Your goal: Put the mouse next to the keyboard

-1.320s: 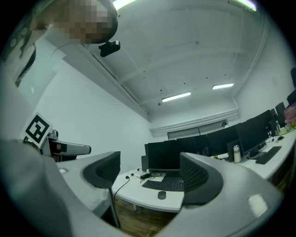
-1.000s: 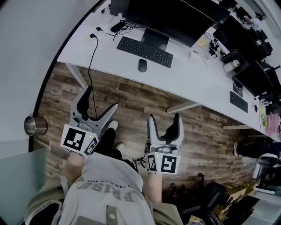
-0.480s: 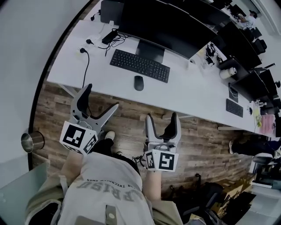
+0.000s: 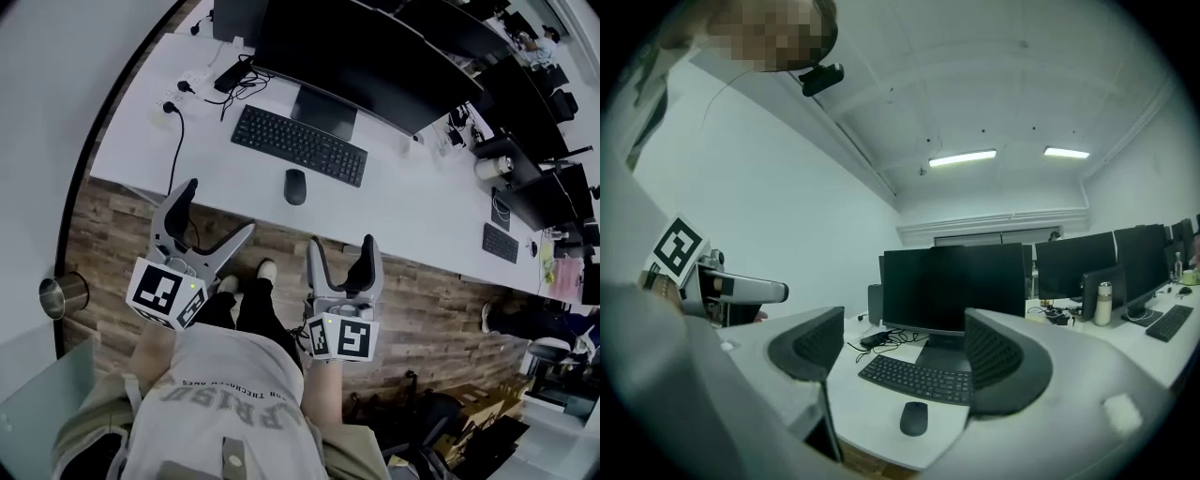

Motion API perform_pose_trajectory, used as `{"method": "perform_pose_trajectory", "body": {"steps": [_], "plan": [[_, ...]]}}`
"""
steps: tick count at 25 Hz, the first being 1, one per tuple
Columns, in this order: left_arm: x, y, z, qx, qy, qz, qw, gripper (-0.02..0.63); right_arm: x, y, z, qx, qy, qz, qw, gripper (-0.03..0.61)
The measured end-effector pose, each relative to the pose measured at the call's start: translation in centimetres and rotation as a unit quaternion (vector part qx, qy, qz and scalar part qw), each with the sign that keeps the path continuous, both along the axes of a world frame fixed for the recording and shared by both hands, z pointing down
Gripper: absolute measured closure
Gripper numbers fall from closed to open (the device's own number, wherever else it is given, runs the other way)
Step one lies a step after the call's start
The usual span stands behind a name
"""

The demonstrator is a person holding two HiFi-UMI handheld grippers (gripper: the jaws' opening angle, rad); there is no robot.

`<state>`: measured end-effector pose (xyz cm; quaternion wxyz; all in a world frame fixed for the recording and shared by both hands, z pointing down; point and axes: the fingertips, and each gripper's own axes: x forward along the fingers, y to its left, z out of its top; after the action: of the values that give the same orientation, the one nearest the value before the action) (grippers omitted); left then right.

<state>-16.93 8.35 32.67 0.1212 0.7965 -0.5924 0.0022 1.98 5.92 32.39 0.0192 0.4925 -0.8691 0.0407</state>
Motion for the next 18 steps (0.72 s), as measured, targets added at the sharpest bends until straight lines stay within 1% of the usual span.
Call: {"method": "perform_pose_trajectory", "body": {"steps": [3, 8, 15, 18], "plan": [[0.1, -1.7, 0.9, -0.007, -0.005, -0.016, 0.9998, 0.177, -0.2, -2.5, 1.2, -0.009, -0.004, -0.021, 1.0, 0.186], [0.7, -5.2, 1.4, -0.009, -0.014, -0.056, 0.9983, 0.176, -0.9, -6.8, 2.7, -0.021, -0.006, -0.077, 0.997, 0.186], [2.2, -9.6, 2.8, -0.026, -0.027, -0.101, 0.9942, 0.176, -2.6, -11.7, 5.6, -0.049, -0.017, -0.149, 0.987, 0.186], [2.4, -11.0, 3.2, -0.033, -0.033, -0.11, 0.9928, 0.176, -3.3, -13.2, 7.4, -0.071, -0.019, -0.164, 0.984, 0.186]]}}
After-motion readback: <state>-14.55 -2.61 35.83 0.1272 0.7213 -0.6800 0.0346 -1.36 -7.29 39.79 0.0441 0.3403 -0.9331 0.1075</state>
